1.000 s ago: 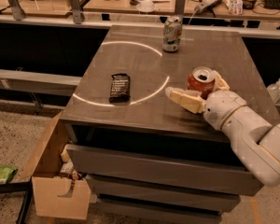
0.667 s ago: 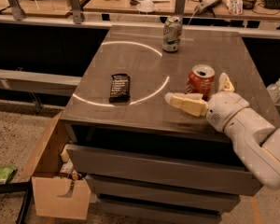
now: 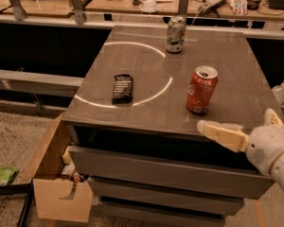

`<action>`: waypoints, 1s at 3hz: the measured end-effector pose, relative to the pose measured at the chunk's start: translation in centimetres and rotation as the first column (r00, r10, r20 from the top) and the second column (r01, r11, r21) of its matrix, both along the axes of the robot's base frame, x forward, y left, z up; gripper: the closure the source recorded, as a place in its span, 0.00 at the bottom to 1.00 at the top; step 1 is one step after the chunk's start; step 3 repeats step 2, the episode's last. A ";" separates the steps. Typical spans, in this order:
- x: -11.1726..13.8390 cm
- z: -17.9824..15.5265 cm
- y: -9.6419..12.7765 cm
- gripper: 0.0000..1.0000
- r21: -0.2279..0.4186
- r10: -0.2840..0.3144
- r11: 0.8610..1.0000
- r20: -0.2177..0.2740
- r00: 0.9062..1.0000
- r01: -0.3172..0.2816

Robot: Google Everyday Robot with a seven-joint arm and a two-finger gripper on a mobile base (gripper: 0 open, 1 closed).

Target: Place coke can upright

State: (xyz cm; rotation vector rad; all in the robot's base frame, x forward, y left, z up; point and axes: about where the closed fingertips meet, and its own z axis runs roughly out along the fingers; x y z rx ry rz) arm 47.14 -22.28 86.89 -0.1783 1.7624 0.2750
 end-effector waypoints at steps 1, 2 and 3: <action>-4.4 1.5 -4.0 0.00 -0.027 -0.205 0.979 -0.052 0.977 0.204; -5.7 2.1 -5.5 0.00 -0.044 -0.253 0.967 -0.044 0.967 0.251; -5.7 2.1 -5.5 0.00 -0.044 -0.253 0.967 -0.044 0.967 0.251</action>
Offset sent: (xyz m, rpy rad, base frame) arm -0.0374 -0.0353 0.0119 -0.0180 0.0488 -0.1753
